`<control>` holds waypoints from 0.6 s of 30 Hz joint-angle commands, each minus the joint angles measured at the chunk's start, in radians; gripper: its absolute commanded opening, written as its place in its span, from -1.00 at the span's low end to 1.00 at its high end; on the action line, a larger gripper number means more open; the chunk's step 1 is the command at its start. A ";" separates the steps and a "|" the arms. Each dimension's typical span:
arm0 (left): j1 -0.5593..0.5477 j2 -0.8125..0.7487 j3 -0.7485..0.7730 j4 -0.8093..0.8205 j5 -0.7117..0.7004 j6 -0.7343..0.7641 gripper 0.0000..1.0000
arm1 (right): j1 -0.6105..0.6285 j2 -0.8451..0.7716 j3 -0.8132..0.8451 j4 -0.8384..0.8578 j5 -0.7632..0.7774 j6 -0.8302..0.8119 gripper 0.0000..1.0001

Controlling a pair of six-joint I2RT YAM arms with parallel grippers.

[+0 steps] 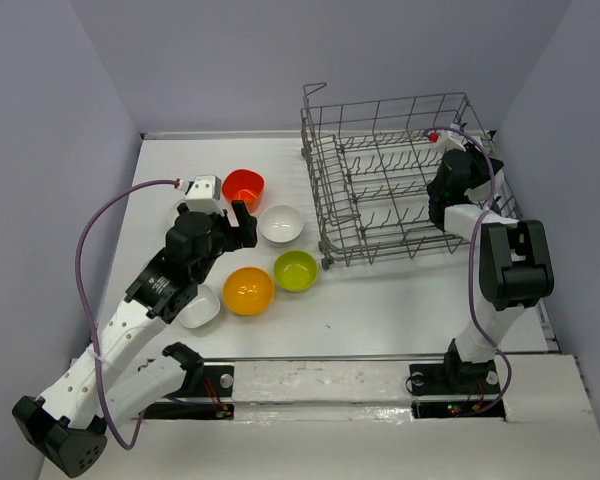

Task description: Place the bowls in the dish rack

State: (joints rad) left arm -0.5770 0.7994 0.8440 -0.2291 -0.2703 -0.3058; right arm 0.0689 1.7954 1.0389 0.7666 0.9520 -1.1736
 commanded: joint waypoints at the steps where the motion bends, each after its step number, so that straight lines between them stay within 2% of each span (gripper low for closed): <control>1: -0.007 -0.005 -0.003 0.022 -0.020 0.013 0.84 | 0.019 0.084 -0.059 0.076 -0.010 0.006 -0.45; 18: -0.007 -0.006 -0.003 0.022 -0.024 0.013 0.84 | 0.055 0.098 -0.062 0.053 -0.027 0.015 -0.25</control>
State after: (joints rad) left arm -0.5770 0.7994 0.8440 -0.2291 -0.2718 -0.3042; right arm 0.0917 1.8000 1.0409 0.7700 0.9409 -1.1736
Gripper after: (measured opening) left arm 0.917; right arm 0.372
